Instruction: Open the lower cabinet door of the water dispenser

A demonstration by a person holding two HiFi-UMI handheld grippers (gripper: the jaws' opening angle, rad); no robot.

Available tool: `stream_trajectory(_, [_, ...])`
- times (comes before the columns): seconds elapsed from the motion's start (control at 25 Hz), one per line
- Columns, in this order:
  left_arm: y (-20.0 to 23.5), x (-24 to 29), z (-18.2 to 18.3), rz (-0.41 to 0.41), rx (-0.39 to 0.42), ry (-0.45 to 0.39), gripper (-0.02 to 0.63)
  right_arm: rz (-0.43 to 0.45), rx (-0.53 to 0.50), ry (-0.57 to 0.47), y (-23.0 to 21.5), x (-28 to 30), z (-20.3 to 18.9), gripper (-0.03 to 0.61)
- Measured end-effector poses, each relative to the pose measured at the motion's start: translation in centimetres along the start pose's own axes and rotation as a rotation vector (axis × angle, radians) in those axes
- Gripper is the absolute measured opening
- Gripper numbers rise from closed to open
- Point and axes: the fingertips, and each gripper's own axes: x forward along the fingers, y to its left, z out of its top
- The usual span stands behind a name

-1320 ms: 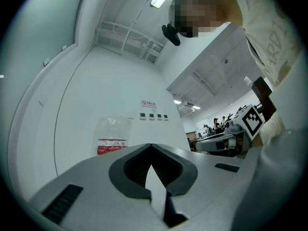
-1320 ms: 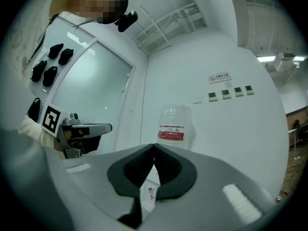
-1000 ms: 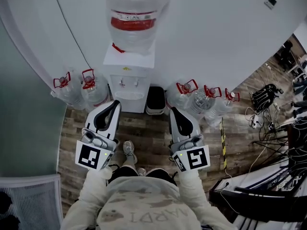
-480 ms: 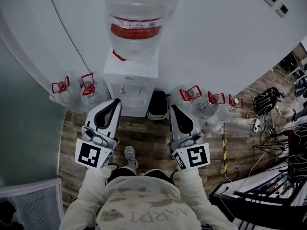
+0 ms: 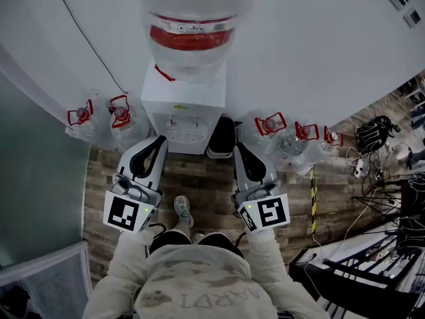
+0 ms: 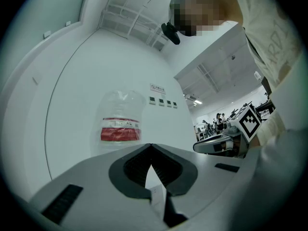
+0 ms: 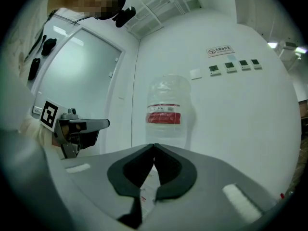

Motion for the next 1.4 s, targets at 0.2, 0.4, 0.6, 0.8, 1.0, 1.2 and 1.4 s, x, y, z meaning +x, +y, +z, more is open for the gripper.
stream_trajectory(0.2, [1.1,1.0,-2.6,-0.011,-0.018,0.028,-0.002,-0.008,0.029,0.045,-0.7,1.6,-2.7,0.011])
stream_trajectory(0.4, [2.1,1.6,-5.3,-0.016,-0.025,0.063,-0.002,-0.011,0.059,0.094,-1.1,3.0,-5.6,0.011])
stream_trajectory(0.6, [2.9,1.8,-7.4,-0.016,-0.035,0.088,-0.002,-0.017,0.106,0.142,-1.4,4.2,-8.9,0.011])
stream_trajectory(0.8, [3.8,1.8,-9.6,-0.016,-0.034,0.110,-0.002,-0.021,0.163,0.199,-1.4,5.5,-13.1,0.056])
stream_trajectory(1.0, [4.3,1.7,-11.7,0.007,-0.083,0.149,-0.002,0.014,0.223,0.266,-0.8,6.2,-17.4,0.111])
stream_trajectory(1.2, [3.8,1.6,-13.5,0.001,-0.095,0.157,-0.002,0.043,0.216,0.310,-0.5,6.6,-21.0,0.132])
stream_trajectory(1.4, [3.3,1.3,-15.8,-0.011,-0.097,0.171,-0.002,0.057,0.224,0.330,-0.5,7.3,-24.7,0.138])
